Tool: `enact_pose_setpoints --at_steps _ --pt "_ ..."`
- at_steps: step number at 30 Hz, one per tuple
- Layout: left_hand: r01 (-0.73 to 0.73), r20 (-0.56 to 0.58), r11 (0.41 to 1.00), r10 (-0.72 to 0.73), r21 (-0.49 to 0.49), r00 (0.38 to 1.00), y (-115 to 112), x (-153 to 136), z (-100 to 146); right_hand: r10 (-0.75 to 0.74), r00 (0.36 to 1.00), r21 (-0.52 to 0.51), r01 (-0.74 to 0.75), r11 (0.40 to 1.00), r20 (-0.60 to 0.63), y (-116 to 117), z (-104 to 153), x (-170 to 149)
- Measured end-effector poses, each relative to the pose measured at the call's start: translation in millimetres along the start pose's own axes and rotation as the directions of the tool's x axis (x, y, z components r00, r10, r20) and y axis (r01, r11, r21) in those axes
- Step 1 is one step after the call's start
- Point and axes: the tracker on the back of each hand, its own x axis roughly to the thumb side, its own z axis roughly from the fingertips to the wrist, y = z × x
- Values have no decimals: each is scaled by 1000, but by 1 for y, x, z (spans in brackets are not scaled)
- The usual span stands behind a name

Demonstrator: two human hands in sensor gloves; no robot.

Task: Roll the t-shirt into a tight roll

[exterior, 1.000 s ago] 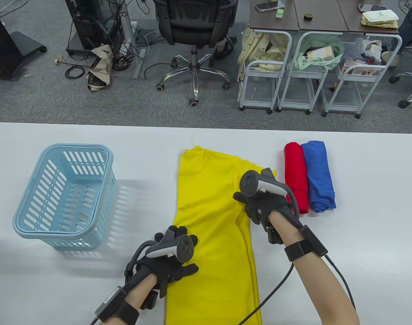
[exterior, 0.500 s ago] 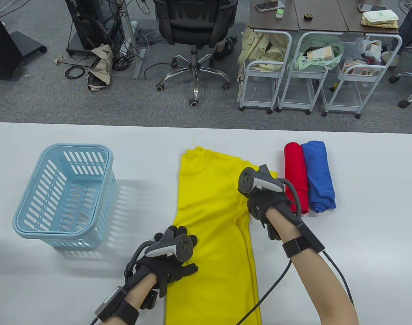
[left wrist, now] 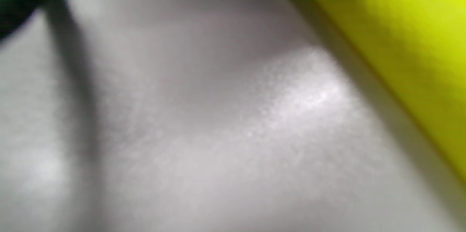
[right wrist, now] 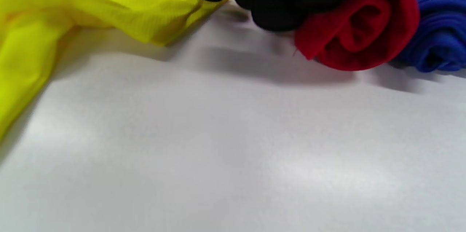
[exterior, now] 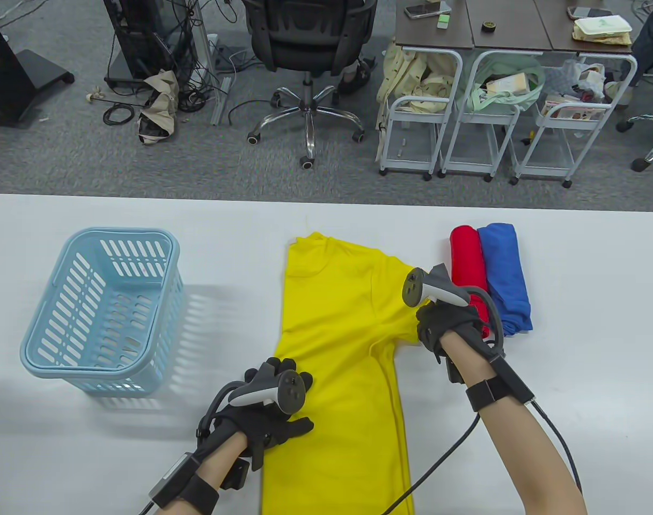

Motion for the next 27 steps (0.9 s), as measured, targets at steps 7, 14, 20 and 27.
enact_pose_setpoints --at_steps 7,14,20,27 --pt "1 -3 1000 -1 4 1000 0 -1 0 -36 982 -36 30 999 -187 5 -23 17" --pt "18 -12 1000 -18 11 1000 0 -1 1 -246 949 -108 228 968 -196 6 -36 25" --pt "6 -1 1000 -6 10 1000 0 -3 1 -305 938 -104 291 951 -166 -1 -37 17" --pt "8 -2 1000 -8 8 1000 0 -3 2 -625 727 7 651 759 284 -44 6 31"
